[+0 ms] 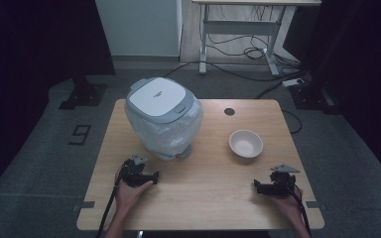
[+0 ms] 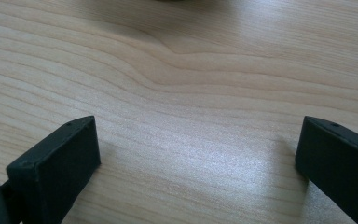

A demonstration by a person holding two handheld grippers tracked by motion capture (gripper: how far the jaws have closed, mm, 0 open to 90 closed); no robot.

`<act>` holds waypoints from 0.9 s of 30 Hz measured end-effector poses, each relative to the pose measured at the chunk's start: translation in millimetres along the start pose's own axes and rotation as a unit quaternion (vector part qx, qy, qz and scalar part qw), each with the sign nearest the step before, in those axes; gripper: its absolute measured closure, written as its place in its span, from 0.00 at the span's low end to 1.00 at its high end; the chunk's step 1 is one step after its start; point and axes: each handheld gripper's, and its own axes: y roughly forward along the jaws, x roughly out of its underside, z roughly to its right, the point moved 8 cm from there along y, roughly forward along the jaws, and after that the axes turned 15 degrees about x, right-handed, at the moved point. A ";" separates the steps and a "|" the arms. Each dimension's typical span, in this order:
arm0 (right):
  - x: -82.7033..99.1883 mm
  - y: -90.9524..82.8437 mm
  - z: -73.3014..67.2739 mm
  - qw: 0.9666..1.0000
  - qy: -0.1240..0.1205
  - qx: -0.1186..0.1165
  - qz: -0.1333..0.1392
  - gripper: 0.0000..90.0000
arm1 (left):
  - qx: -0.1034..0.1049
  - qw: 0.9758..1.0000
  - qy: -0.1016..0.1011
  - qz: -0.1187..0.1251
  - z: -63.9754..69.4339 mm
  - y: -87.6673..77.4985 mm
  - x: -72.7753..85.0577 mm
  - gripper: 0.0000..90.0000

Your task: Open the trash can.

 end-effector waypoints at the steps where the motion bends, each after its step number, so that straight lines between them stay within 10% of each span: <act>1: 0.0 0.0 0.0 1.000 0.000 0.000 0.000 0.00 | 0.000 1.000 -0.001 0.000 0.2 -0.5 0.1 0.07; 16: 0.0 0.1 0.1 1.000 0.000 0.000 0.000 0.00 | -0.019 0.999 0.006 0.040 0.5 -18.6 -4.2 0.46; 27: 0.0 0.0 0.1 1.000 0.000 0.000 0.000 0.00 | 0.012 0.996 0.005 0.094 7.9 -39.5 -14.6 0.77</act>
